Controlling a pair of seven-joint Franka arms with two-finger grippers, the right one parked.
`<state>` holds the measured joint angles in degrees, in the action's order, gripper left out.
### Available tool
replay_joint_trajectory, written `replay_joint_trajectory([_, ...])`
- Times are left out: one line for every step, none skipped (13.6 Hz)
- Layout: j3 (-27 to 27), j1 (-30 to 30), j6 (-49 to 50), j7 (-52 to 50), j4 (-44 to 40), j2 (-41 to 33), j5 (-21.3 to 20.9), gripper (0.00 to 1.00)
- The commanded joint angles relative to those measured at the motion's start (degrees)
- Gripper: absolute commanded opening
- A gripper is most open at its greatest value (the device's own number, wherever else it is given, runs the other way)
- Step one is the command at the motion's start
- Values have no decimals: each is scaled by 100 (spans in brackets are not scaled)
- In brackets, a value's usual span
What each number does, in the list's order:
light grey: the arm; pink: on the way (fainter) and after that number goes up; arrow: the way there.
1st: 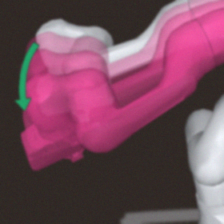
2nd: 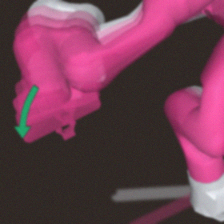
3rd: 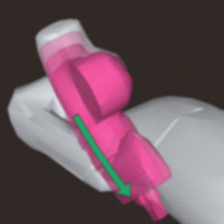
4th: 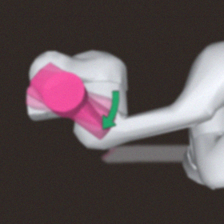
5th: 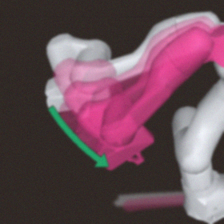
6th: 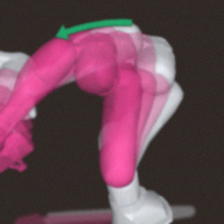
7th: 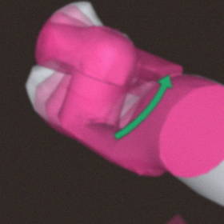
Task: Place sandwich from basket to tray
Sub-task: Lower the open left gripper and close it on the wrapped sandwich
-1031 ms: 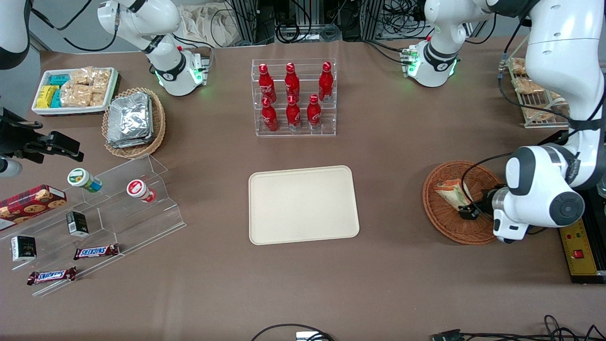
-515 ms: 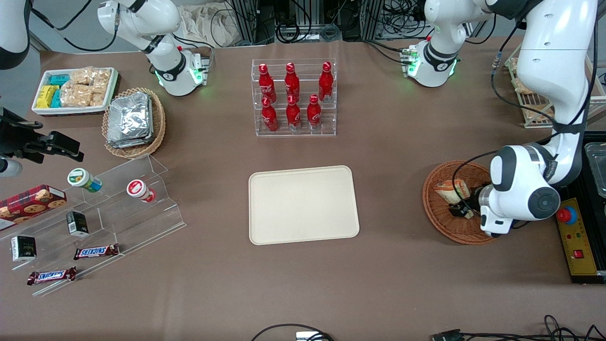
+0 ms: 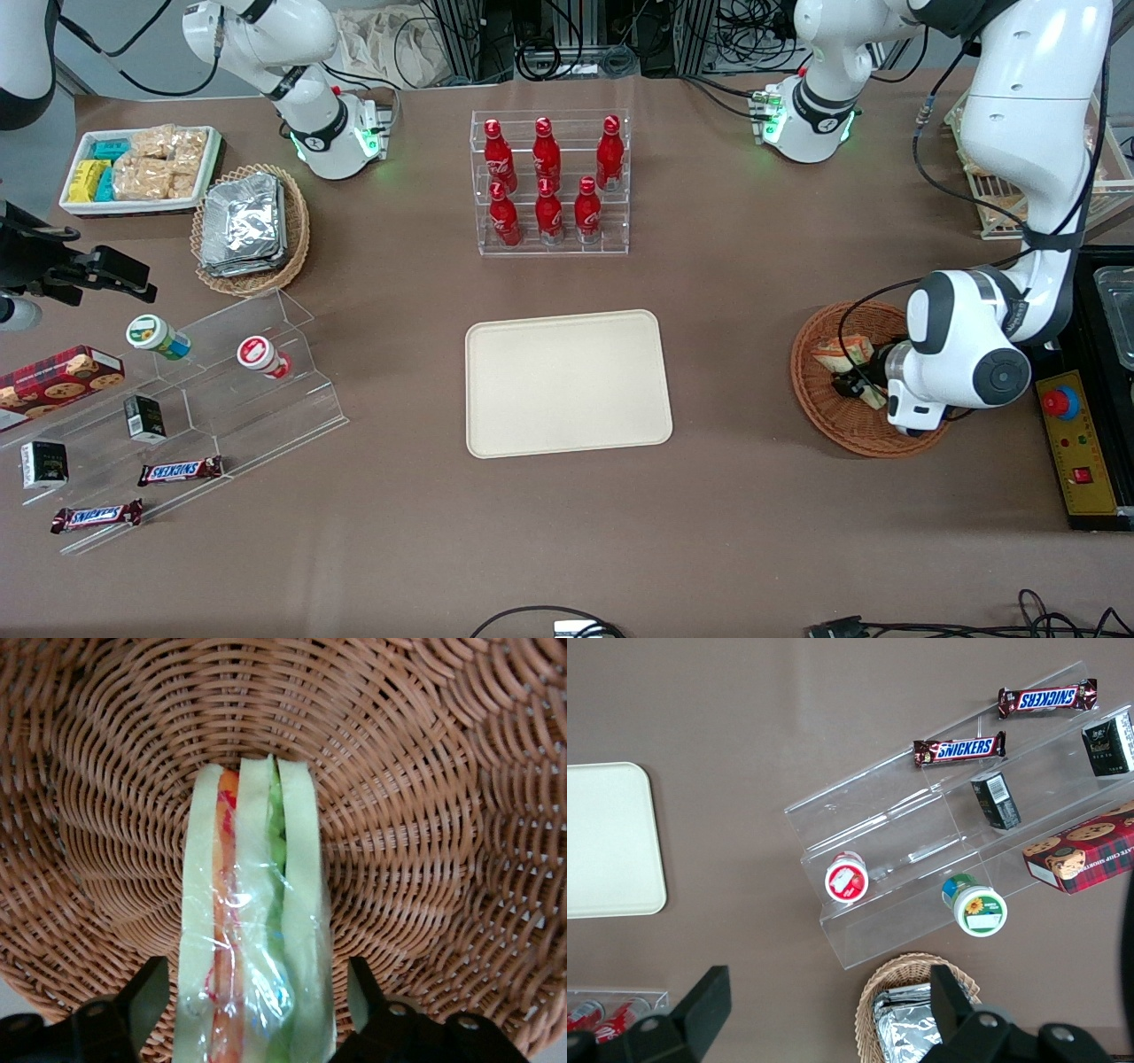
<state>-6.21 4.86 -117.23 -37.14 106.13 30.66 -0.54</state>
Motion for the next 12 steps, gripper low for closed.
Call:
replay_joint_trajectory([-12, -11, -151, -74, 189, -130, 62, 62])
replay_joint_trajectory([-12, -11, -151, -74, 206, -139, 62, 56])
replay_joint_trajectory([-4, -11, -151, -74, 207, -157, 62, 49])
replay_joint_trajectory([-3, -11, -133, -65, 198, -183, 62, 45])
replay_joint_trajectory([-12, -11, -133, -65, 206, -279, 62, 42])
replay_joint_trajectory([-12, -11, -72, -65, 207, -402, 62, 38])
replay_joint_trajectory([-38, -11, -2, -57, 207, -586, 45, 34])
replay_joint_trajectory([-65, -20, 164, -39, 180, -753, 36, 29])
replay_joint_trajectory([-169, -29, 314, -21, 163, -937, 27, 27])
replay_joint_trajectory([-257, -46, 385, -21, 171, -1148, 27, 24])
replay_joint_trajectory([-354, -55, 498, -21, 154, -1341, 27, 20])
replay_joint_trajectory([-486, -55, 578, 22, 102, -1491, 1, 20])
